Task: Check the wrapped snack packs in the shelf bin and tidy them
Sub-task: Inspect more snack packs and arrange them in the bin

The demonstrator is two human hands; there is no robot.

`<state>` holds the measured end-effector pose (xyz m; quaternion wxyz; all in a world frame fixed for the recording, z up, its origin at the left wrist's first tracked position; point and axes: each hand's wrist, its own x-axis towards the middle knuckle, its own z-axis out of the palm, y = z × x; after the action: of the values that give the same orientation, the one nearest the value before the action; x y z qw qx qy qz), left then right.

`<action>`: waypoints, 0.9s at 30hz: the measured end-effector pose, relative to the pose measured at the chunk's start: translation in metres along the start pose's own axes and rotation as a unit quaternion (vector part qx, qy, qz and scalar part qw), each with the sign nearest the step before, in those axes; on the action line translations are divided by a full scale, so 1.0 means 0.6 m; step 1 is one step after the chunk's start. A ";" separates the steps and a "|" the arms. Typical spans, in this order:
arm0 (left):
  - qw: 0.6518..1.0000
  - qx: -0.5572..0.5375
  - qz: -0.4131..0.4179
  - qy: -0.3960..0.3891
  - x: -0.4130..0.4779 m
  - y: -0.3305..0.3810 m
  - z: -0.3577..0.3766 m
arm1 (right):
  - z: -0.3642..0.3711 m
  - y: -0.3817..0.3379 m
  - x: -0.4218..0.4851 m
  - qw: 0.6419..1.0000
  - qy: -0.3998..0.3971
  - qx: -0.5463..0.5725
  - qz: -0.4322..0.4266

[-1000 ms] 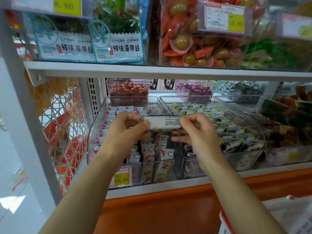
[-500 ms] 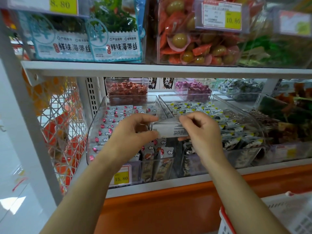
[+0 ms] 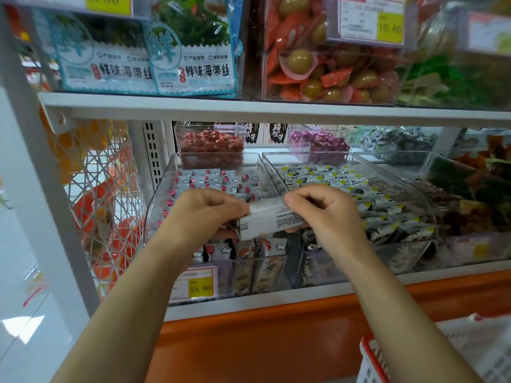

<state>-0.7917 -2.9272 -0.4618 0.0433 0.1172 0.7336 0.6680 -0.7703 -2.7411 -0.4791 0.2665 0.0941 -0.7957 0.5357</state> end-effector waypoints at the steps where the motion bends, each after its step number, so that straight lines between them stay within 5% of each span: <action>1: 1.000 -0.001 0.005 0.007 0.001 -0.001 0.001 | 0.002 0.000 0.000 1.000 0.006 -0.003 -0.001; 7: 0.994 0.094 0.060 -0.020 0.001 -0.008 0.007 | 0.012 0.006 -0.001 0.998 0.057 0.025 0.024; 14: 0.987 0.100 0.117 0.043 0.008 -0.013 0.016 | 0.008 0.006 0.003 0.982 -0.017 0.165 0.090; 17: 0.988 0.062 0.123 0.065 0.016 -0.013 0.022 | 0.011 0.009 0.003 0.992 -0.043 0.103 0.051; 21: 0.979 0.133 0.133 0.076 0.032 -0.027 0.035 | 0.010 0.004 0.012 0.997 0.055 0.050 0.014; 27: 0.863 0.491 0.119 -0.002 0.051 -0.062 0.040 | 0.002 0.012 0.040 0.988 0.150 -0.045 0.016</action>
<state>-0.8202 -2.9001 -0.4984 -0.0978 0.2115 0.9469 0.2215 -0.7942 -2.7358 -0.4727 0.3782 -0.0118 -0.7714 0.5116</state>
